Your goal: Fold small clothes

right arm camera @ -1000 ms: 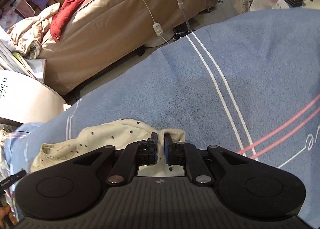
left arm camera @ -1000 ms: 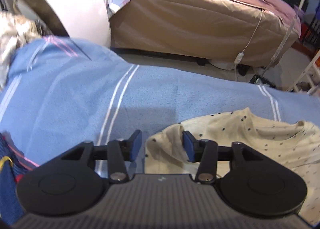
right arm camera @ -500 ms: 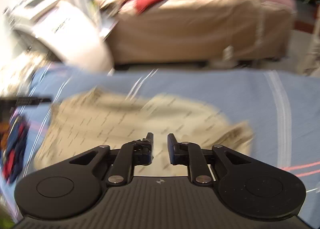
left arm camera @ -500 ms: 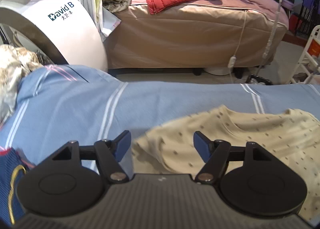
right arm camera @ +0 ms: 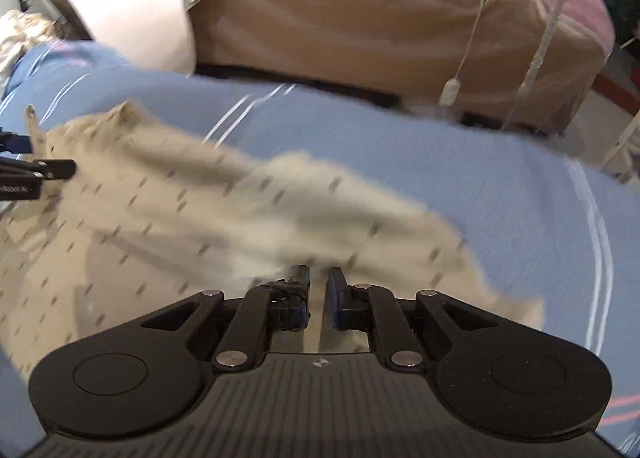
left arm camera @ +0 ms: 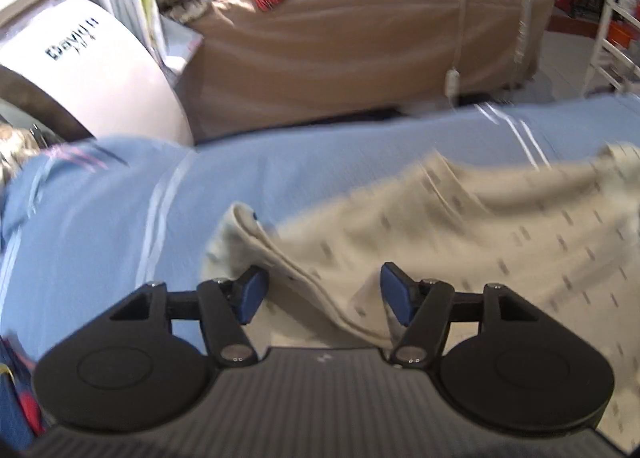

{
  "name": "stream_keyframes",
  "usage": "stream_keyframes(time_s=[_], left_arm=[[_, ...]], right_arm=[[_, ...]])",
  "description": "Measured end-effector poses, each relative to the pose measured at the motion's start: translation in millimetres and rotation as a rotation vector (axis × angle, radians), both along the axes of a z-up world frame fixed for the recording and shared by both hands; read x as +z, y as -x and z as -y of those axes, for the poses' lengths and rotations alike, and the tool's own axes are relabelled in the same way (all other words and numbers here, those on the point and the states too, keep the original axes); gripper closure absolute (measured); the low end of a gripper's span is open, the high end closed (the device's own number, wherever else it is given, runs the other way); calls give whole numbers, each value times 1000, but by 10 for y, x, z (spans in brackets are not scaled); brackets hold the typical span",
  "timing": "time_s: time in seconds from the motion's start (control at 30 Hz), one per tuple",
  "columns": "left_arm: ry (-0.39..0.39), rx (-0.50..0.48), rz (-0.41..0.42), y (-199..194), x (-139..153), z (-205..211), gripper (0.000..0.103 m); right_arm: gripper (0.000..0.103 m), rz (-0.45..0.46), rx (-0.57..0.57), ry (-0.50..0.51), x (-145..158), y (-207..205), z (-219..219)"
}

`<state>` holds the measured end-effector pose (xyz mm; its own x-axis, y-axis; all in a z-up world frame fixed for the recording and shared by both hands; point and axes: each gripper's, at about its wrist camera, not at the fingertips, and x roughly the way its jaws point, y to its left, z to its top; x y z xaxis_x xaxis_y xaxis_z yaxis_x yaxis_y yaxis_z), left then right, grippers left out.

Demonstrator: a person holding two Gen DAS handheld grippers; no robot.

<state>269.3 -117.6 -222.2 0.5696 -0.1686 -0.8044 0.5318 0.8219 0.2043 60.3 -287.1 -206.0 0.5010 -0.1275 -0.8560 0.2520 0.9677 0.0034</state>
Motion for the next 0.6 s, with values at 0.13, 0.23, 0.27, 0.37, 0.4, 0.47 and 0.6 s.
stream_keyframes(time_s=[0.13,0.23,0.27,0.37,0.4,0.47,0.6], left_arm=[[32,87,115,-321,321,-2,28],[118,87,109,-272,531,-125,27],[129,80,112,-211,562,-148,27],[174,4,60,44,527,-202,27],[159,-18,43,145,464,-188,27],[121,-79,17,326,294,-114,28],[24,-163,-28,440,-81,121,28]], right_arm=[[75,101,-144,83,262,-89,241],[74,131,-96,1,404,11,181],[74,136,-65,-20,430,69,100],[73,120,56,-155,389,226,-200],[74,100,91,-218,324,246,-298],[74,61,82,-245,167,215,-468],[79,35,-1,-144,-117,5,-610]])
